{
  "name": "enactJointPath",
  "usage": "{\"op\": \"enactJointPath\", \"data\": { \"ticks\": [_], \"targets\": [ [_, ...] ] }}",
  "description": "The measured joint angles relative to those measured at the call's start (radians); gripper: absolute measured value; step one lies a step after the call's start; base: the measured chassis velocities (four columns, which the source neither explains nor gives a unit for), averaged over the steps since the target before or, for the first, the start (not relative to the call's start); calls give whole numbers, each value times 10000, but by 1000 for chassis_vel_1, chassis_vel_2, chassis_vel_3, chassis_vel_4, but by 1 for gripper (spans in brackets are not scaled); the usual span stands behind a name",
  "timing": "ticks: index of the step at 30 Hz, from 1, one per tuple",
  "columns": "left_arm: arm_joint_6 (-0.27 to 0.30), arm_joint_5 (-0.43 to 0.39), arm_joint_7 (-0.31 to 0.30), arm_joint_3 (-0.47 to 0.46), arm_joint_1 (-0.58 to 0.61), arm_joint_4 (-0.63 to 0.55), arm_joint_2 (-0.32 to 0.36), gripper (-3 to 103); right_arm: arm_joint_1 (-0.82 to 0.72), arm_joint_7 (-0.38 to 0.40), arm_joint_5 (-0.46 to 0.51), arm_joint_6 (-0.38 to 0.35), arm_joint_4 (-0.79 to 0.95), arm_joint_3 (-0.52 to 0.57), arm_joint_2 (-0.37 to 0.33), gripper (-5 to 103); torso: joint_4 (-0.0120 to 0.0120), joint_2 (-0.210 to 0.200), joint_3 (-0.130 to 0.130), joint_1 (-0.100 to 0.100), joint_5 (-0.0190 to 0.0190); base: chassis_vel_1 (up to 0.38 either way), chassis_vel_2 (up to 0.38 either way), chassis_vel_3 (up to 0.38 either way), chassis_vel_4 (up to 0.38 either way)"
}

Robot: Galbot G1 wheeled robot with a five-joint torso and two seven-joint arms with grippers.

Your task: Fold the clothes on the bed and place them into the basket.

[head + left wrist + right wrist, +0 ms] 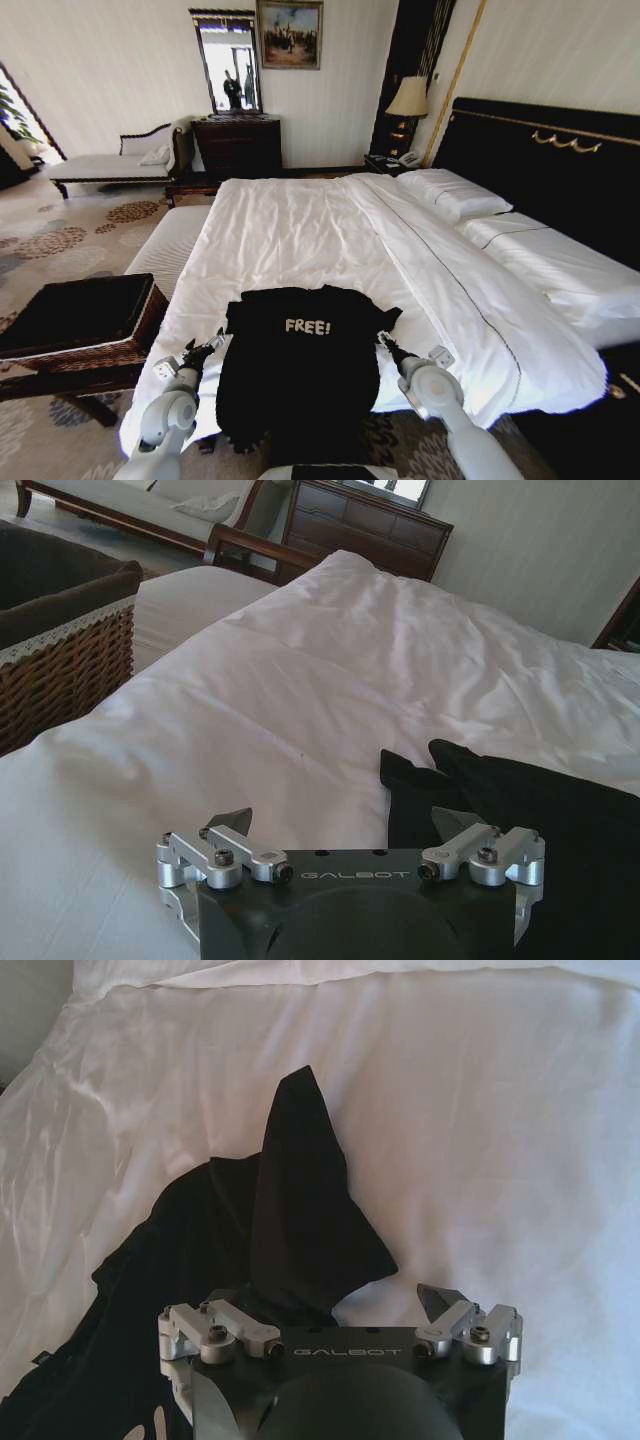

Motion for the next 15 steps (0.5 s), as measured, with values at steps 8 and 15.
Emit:
{"op": "enactJointPath", "data": {
  "ticks": [8, 15],
  "targets": [
    [-64, 18, 3, -13, 31, 112, -116, 100, -102, -245, -115, 557, -65, 117, 989, 68, -1, 0, 0, -1, -1, 0, 0, 0, 0],
    [-67, 36, 4, 2, -15, 127, -112, 100, 39, -267, -365, 784, -299, 267, 1355, 40, -1, 0, 0, -1, 0, 0, 0, 0, 0]
  ]
}}
